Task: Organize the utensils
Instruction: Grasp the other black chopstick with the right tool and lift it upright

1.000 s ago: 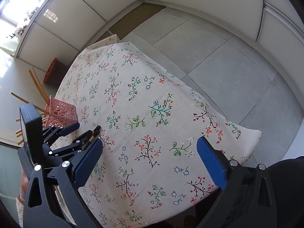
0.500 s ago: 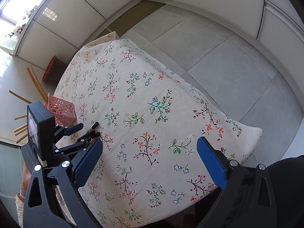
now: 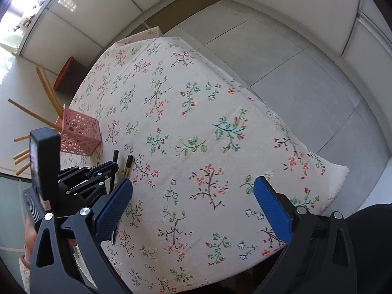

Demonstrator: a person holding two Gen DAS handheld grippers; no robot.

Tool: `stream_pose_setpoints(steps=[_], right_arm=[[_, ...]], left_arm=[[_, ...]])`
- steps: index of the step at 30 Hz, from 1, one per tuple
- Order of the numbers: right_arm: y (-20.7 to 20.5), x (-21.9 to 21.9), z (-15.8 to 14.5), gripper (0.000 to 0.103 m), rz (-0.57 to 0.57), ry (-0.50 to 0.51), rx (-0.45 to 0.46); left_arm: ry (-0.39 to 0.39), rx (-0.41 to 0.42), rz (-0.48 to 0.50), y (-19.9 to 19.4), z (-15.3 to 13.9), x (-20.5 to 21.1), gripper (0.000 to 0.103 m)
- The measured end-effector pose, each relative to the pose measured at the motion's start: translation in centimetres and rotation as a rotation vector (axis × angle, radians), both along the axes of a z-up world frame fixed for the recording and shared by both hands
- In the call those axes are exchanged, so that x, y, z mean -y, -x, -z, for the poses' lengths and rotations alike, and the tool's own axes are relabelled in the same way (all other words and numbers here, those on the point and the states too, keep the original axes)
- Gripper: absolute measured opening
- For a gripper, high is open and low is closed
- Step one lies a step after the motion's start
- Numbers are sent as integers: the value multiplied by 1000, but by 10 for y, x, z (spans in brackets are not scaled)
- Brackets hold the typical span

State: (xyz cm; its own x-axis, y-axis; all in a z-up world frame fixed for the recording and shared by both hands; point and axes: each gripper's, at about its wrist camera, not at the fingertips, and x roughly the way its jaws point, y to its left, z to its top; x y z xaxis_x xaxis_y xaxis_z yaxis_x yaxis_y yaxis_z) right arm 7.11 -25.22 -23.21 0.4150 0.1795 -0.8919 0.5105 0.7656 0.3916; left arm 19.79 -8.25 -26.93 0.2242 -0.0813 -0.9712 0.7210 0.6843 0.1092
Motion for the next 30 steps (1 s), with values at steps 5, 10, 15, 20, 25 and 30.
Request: stream_pose_setpoints(steps=[5,10,15,20,25,30], right_arm=[[-40,-49,7,96,-87,9,-54],[-83,-92,34,86,-88,-9,-176],[-110,-124,57,72,-54,69,-302],[-119,-134,53,13,-42,113,-301],[-102,-111,52,7,-16,-34,-219],[-74,-99,10,7,-118,-46,-39]], left_arm=[[91,87,-81,28,-49,-43,6],[200,215,-169,71,-103,-87,6],[275,326,-228,91,-129,-113,6],[337,377,-257,105,-148,-127,6],[356,382,-267,108,-156,-137,6],[395,400,-286,112,-164,-139,6]])
